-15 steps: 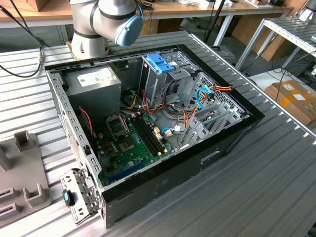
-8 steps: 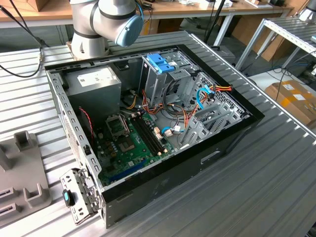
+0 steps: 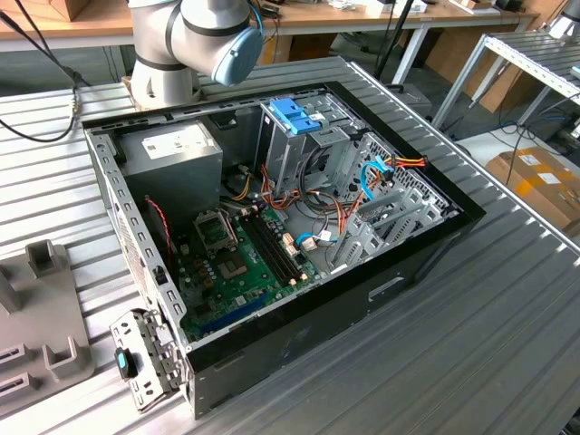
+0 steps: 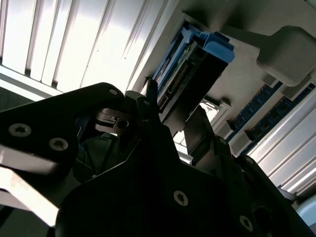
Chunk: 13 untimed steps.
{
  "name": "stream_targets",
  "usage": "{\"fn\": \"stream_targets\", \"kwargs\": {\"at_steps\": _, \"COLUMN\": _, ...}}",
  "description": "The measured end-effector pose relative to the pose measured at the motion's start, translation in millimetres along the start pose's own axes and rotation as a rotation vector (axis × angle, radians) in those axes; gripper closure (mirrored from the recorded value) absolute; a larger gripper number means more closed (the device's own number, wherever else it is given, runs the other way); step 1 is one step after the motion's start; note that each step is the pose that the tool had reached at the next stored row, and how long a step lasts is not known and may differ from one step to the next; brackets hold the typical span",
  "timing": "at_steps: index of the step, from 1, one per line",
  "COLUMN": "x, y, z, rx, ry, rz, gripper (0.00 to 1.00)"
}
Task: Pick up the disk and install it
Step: 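Pick up the disk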
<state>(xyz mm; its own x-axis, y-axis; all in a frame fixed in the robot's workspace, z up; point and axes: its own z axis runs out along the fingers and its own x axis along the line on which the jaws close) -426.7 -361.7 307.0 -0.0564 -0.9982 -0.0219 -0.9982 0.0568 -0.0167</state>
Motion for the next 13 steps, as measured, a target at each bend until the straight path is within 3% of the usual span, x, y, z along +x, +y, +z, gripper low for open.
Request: {"fn": "stream_targets", "kwargs": {"at_steps": 13, "x": 0.0, "y": 0.0, "z": -0.1, "rx": 0.0, "ry": -0.0002, "rz": -0.001, "gripper": 0.51}}
